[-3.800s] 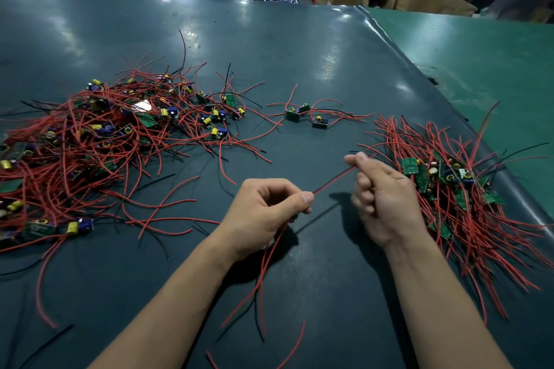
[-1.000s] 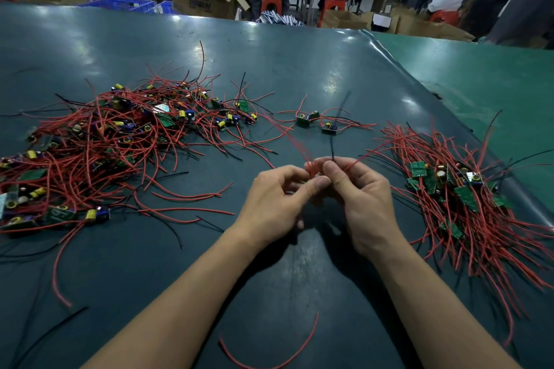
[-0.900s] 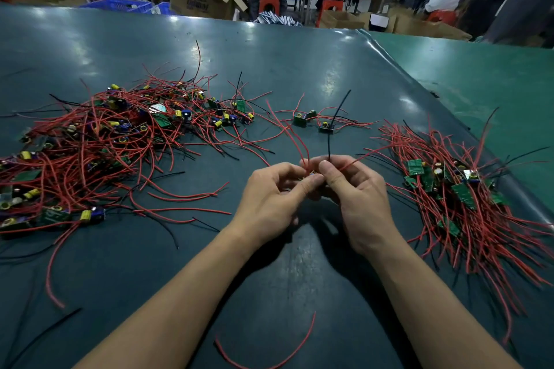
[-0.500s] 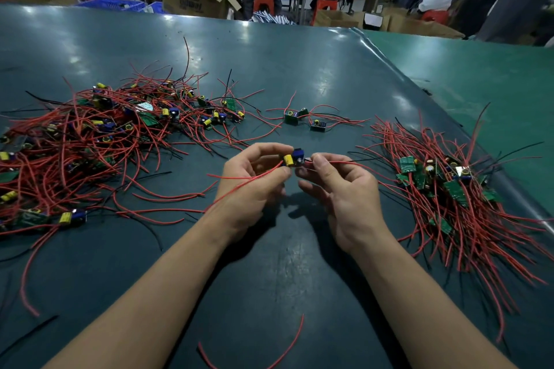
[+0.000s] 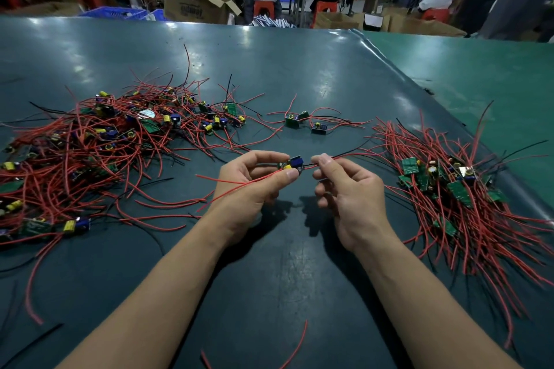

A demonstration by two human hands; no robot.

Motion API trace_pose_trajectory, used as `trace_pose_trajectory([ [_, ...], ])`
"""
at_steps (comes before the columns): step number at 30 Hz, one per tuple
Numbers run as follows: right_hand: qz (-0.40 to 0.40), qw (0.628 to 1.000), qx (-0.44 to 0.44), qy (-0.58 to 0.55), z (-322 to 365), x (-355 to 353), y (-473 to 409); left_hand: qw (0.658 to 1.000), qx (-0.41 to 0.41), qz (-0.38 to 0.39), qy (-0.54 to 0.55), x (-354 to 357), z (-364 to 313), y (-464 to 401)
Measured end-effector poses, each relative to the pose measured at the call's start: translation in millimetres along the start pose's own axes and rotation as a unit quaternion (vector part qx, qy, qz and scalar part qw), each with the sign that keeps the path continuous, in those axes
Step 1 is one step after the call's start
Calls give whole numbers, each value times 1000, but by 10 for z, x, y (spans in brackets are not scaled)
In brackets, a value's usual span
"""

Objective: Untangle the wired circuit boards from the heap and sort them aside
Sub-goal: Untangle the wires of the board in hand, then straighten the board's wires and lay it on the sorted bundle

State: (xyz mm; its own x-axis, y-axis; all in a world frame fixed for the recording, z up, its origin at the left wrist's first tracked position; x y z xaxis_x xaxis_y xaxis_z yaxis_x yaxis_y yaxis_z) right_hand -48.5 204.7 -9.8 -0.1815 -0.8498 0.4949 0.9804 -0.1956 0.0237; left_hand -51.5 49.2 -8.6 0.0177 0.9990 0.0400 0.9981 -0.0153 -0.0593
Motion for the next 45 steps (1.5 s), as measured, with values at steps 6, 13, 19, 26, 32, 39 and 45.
trace_pose_trajectory([
  [6, -85, 994, -54, -53, 104, -165, -114, 1000, -10, 9, 8, -23, -19, -35],
  [13, -150, 982, -110, -30, 124, -252, -138, 999, -19, 21, 19, -14, 1, -52],
  [19, -172, 972, -161, -9, 180, -311, -192, 999, -25, 27, 22, -40, 6, -59],
  [26, -171, 966, -193, -1, 217, -337, -184, 998, -31, 39, 29, -38, 3, -52],
  [32, -195, 963, -180, -41, 217, -351, -192, 998, -22, -8, 59, -47, 2, -61],
  [39, -202, 967, -151, -20, 185, -355, -178, 991, 20, -56, 120, -131, -53, -83],
  [45, -67, 995, -18, -73, 183, -197, -134, 989, -1, -54, 136, -118, -69, -115],
])
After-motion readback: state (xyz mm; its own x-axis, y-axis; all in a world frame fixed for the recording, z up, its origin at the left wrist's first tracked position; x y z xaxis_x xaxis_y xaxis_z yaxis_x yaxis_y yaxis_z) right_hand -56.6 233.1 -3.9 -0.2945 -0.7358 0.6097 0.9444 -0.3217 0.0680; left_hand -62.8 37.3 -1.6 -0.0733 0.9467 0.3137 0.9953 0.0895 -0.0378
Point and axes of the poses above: each hand's wrist, its own y-axis away from the middle knuckle, its own x-axis out of the palm, z = x × y, the point moved 4 cm from there along -y, towards the middle knuckle, and after that the axes turned 12 degrees about -y, right-handed, at the moved point
